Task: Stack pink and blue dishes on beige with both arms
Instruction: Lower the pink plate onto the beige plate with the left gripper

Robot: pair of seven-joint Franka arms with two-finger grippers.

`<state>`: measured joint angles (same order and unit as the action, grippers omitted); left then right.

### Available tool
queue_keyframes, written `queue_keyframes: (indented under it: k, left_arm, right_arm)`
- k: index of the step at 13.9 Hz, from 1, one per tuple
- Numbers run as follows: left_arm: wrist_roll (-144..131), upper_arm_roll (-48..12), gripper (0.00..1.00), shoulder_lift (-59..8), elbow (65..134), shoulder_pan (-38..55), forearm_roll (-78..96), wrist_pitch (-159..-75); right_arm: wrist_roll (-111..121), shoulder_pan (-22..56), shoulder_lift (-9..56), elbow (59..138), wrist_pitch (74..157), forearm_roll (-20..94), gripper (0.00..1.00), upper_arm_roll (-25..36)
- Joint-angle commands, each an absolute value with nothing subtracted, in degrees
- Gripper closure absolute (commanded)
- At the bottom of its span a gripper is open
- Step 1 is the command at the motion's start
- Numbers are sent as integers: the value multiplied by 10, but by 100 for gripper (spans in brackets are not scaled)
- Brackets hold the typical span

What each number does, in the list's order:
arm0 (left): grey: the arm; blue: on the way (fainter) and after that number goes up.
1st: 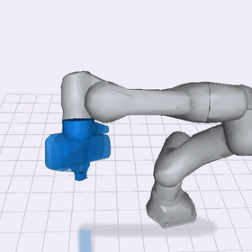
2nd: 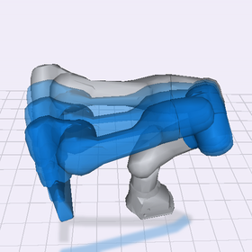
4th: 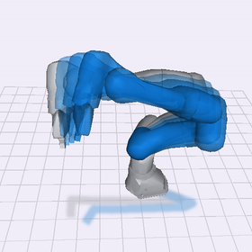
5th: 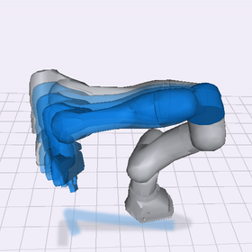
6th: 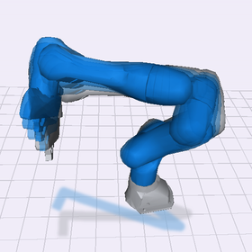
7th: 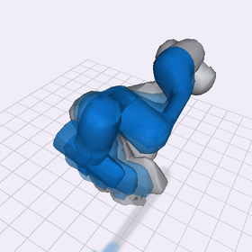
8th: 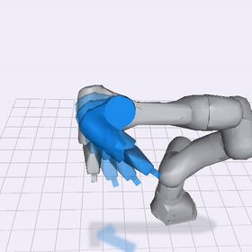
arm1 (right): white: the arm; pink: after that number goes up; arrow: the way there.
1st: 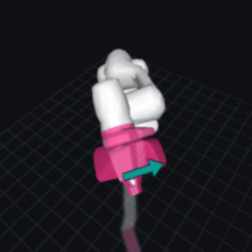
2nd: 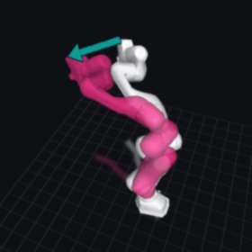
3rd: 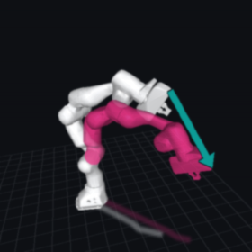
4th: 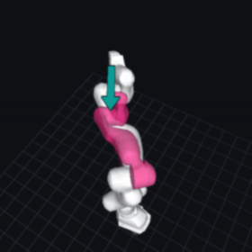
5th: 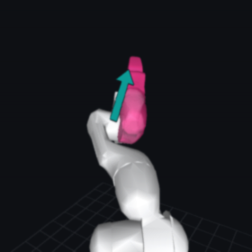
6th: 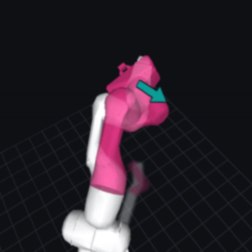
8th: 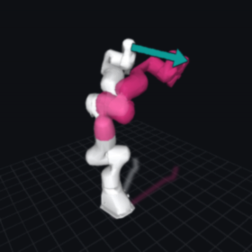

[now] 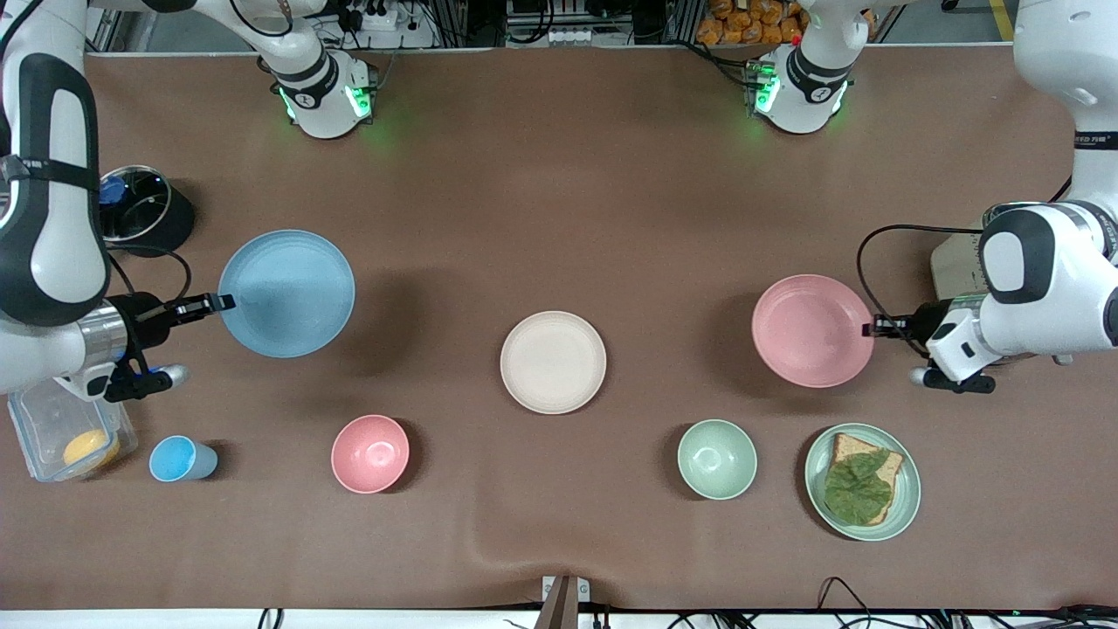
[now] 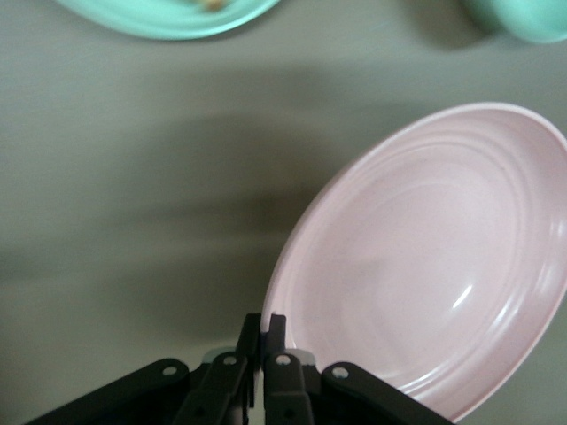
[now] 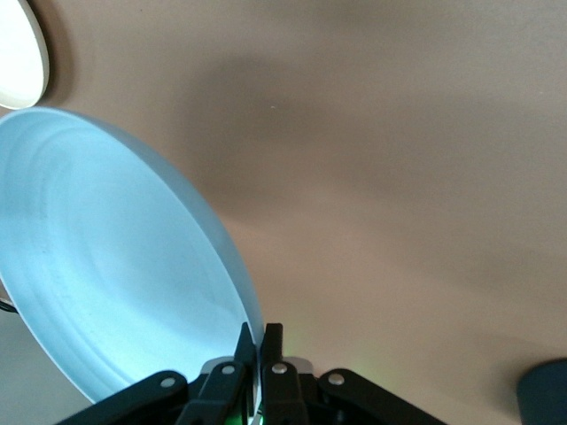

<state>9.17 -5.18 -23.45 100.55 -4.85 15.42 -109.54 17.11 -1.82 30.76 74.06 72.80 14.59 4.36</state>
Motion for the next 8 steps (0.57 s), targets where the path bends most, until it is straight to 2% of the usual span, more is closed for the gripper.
queue_keyframes:
  k: [1, 3, 8]
  left_arm:
    - [-8, -77, 100, -255, 970, 2, 177, -1090]
    - [-82, -77, 100, -272, 940, 56, 185, -1093]
    - [-228, -76, 100, -355, 858, 176, 185, -1197]
  right_arm:
    - [172, -20, 302, 735, 717, 138, 100, 45]
    - [171, -18, 302, 735, 717, 138, 100, 45]
    - [171, -17, 302, 735, 717, 138, 100, 44]
